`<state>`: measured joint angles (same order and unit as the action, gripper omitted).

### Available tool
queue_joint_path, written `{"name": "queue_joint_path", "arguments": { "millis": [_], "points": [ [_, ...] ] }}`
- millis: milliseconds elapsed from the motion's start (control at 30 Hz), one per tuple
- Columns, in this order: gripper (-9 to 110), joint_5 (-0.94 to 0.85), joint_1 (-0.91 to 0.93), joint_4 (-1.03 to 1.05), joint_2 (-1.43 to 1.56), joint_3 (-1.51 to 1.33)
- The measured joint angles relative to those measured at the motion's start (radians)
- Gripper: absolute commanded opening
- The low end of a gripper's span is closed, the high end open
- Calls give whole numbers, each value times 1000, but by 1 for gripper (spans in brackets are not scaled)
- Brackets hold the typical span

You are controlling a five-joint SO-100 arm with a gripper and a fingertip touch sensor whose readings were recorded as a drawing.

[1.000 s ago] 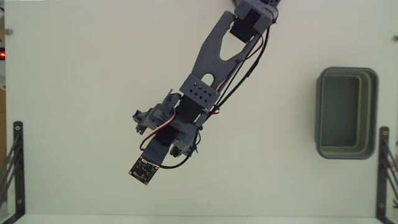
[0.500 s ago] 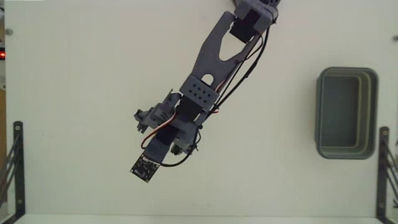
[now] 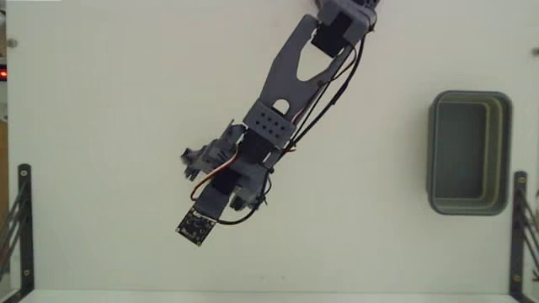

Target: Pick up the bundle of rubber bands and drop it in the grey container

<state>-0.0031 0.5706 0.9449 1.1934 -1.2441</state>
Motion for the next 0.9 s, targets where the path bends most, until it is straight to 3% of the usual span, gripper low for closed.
{"name": "queue_joint_path", "arguments": {
  "millis": [900],
  "points": [
    [110, -2, -2, -31, 0, -40]
  ]
}}
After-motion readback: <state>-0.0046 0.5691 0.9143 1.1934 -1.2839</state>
